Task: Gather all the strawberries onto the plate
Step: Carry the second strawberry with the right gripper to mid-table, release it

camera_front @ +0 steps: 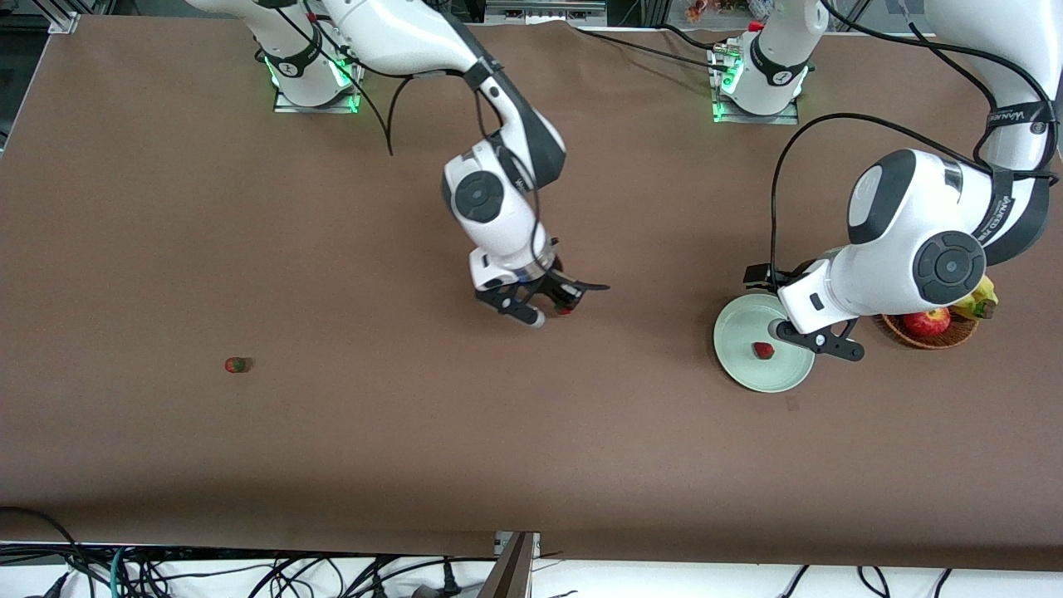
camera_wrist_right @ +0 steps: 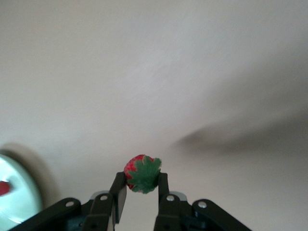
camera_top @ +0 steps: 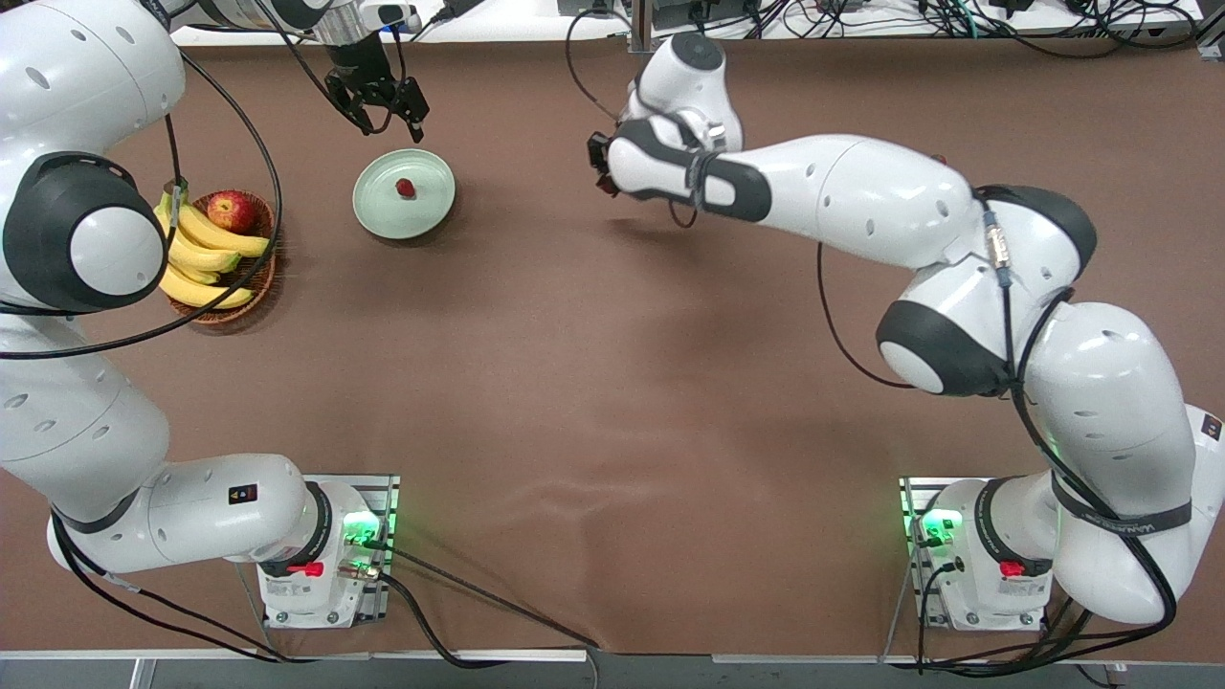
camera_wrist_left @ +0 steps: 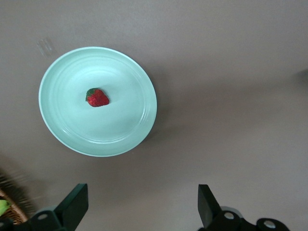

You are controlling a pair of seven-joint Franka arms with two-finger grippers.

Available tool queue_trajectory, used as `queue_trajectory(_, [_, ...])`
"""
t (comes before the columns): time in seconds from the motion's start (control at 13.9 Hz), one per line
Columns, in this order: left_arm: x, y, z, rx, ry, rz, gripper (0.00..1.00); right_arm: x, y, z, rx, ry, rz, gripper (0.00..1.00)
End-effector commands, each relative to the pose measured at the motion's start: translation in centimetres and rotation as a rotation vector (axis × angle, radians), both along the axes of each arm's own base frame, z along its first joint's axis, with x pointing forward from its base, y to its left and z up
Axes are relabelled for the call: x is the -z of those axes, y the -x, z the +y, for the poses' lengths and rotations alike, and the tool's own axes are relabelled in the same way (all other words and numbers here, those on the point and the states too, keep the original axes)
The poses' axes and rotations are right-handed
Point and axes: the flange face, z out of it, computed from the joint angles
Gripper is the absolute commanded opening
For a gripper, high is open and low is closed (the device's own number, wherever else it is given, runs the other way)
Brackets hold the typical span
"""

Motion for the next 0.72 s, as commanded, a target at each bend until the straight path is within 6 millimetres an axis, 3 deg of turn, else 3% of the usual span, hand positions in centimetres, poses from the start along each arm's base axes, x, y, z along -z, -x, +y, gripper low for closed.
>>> queue_trajectory(0.0, [0.2, 0.2, -0.1, -0.017, 0.014, 0.016, 1.0, 0.7, 3.0, 4.8, 0.135, -0.094, -0.035, 0.46])
queue_trajectory(0.07, [0.8, 0.1, -0.1, -0.018, 0.016, 0.025, 1.0, 0.3, 3.3, 5.1, 0.147, -0.102, -0.029, 0.8])
queue_trajectory(0.22, [0.9, 0.0, -0.2, -0.017, 0.018, 0.019, 1.0, -0.8, 2.5, 4.4, 0.146, -0.091, -0.022, 0.99])
queue_trajectory(0.36, [0.7, 0.2, -0.6, -0.011, 0.017, 0.017, 1.0, -1.7, -0.3, 1.3, 0.145, -0.025, 0.008, 0.99])
queue_trajectory(0.5, [1.2, 0.6, -2.0, 0.007, 0.017, 0.027, 1.0, -3.1, -2.7, -2.7, 0.019, 0.066, 0.05, 0.99])
queue_trajectory(0.65, [2.1, 1.6, -5.1, -0.018, 0.002, 0.026, 1.0, -3.5, -6.1, -10.0, -0.135, 0.213, 0.091, 0.99])
